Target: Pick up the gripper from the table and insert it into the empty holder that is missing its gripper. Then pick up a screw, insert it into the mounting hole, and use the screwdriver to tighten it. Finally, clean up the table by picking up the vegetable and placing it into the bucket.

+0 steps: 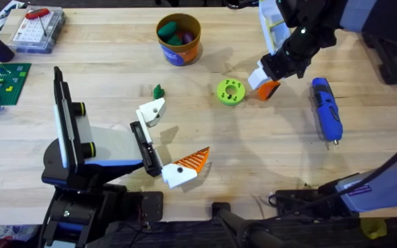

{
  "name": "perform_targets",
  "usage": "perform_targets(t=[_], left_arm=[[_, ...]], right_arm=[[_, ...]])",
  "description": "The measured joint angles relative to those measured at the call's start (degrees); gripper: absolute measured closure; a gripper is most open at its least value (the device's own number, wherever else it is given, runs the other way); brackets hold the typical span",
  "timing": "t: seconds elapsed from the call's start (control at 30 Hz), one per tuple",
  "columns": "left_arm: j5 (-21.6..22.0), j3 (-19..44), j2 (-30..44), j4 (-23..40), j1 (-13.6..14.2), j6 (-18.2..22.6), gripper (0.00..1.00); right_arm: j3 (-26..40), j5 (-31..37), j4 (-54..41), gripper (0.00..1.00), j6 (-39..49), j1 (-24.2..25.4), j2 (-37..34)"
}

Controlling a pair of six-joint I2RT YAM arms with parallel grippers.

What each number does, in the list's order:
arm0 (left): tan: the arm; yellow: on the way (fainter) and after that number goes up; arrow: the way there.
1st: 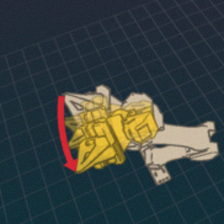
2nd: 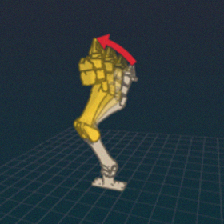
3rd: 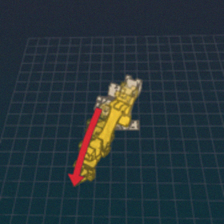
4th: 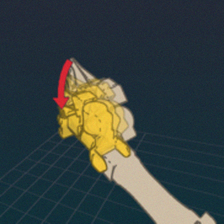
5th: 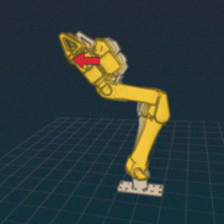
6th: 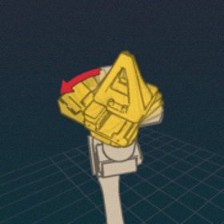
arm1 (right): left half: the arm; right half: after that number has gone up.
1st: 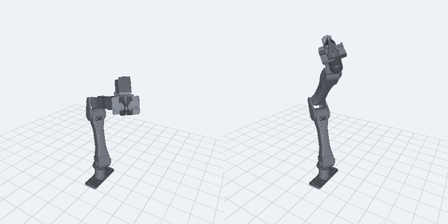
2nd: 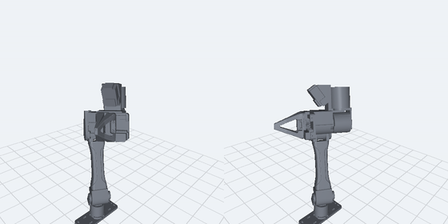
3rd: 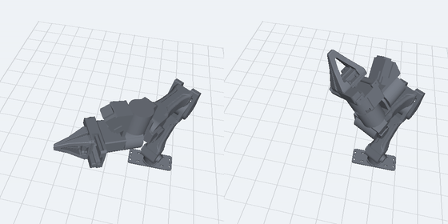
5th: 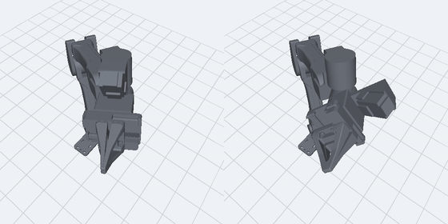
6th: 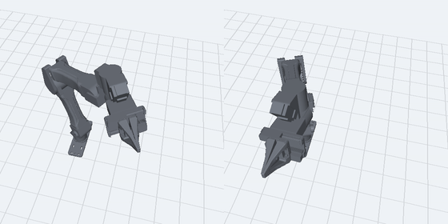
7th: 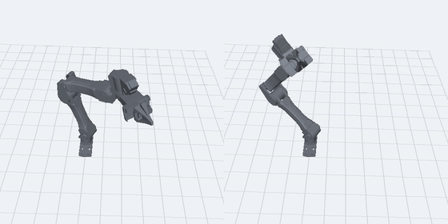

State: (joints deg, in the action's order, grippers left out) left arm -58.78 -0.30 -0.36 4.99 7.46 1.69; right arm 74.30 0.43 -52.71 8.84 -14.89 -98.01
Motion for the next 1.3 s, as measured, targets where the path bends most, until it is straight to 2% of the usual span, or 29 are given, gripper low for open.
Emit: perform_targets(t=[0.53,1.17,1.23,1.3], left_arm=[[0.0,0.6,0.4,0.2,0.0,-0.1,0.01],[0.0,0.6,0.4,0.2,0.0,-0.1,0.01],[0.0,0.6,0.3,0.2,0.0,-0.1,0.01],[0.0,0.6,0.3,0.2,0.0,-0.1,0.01]], right_arm=[[0.0,-0.1,-5.5,0.371,0.0,0.1,-0.2],[0.0,-1.6,-5.9,0.371,-4.6,1.9,-0.2],[0.0,-1.8,-5.8,0.507,-4.7,1.9,-0.2],[0.0,-1.9,-5.7,0.784,-4.8,1.9,-0.2]])
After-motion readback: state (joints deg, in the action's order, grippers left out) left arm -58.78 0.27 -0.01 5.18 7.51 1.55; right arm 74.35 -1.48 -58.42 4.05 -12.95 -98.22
